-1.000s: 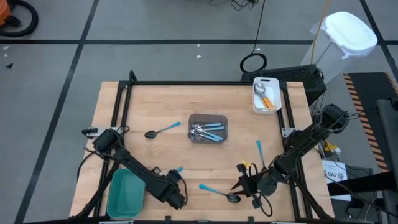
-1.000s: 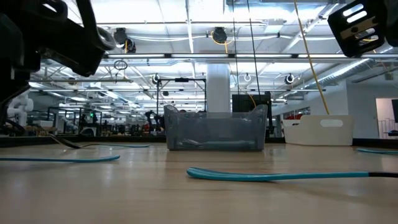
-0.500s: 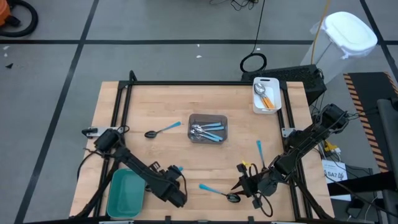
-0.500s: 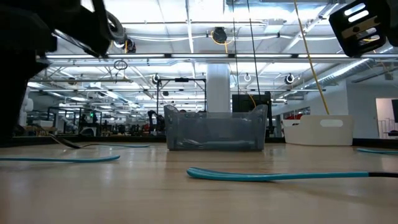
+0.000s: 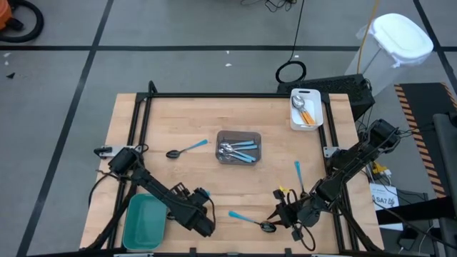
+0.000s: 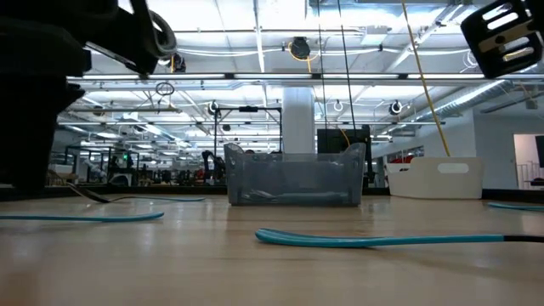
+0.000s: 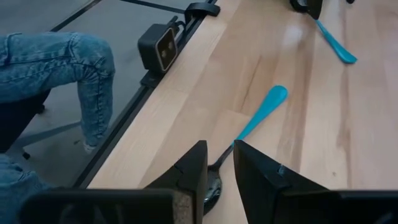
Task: Sort silverware by color (type)
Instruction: Put the bottom left dark blue spoon into the blue bin
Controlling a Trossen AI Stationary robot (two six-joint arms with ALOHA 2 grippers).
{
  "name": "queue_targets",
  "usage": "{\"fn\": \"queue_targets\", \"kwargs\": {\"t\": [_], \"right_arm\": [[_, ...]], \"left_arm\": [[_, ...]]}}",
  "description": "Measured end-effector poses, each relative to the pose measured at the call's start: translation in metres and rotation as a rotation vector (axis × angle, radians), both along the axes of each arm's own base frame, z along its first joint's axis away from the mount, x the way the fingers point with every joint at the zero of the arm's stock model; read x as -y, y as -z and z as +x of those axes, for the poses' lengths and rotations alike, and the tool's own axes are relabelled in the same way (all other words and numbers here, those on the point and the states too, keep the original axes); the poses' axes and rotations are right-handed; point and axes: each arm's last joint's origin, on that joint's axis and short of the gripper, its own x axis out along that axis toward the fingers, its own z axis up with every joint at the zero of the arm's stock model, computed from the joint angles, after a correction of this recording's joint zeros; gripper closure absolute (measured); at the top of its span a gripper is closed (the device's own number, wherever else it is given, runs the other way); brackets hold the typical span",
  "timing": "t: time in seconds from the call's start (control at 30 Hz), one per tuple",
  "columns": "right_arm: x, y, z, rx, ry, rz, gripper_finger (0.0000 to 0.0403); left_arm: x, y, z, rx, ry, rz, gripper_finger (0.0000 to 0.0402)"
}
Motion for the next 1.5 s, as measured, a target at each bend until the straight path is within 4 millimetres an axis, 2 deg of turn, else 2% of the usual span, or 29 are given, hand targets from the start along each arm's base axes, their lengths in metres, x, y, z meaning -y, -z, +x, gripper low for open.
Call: {"fn": "queue_targets", "kwargs": {"t": [0.27, 0.5, 0.77, 0.87, 1.17, 1.33, 1.5], "right_arm": [[-0.003, 0.000, -0.004, 0.000, 0.016, 0.015, 0.0328], [-0.005, 0.000, -0.005, -0.001, 0.015, 0.023, 0.0328], [-0.005, 0.000, -0.005, -0.001, 0.014, 0.021, 0.0328], [-0.005, 0.000, -0.005, -0.002, 0.014, 0.021, 0.0328], [-0.005, 0.000, -0.005, -0.002, 0.015, 0.022, 0.0328], [-0.005, 0.000, -0.005, -0.001, 0.014, 0.022, 0.0328], [-0.005, 0.000, -0.005, -0.001, 0.013, 0.020, 0.0328]], "left_arm": [[0.005, 0.001, -0.003, 0.005, -0.009, 0.000, 0.0162], [0.009, 0.024, -0.002, -0.063, -0.029, 0.011, 0.0174], [0.010, 0.031, 0.002, -0.082, -0.024, -0.020, 0.0178], [0.011, 0.032, 0.004, -0.075, -0.009, -0.043, 0.0203], [0.011, 0.035, 0.009, -0.061, -0.020, -0.093, 0.0309], [0.013, 0.034, 0.013, -0.041, 0.009, -0.120, 0.0339], [0.016, 0.026, 0.017, -0.045, 0.006, -0.119, 0.0350]]}}
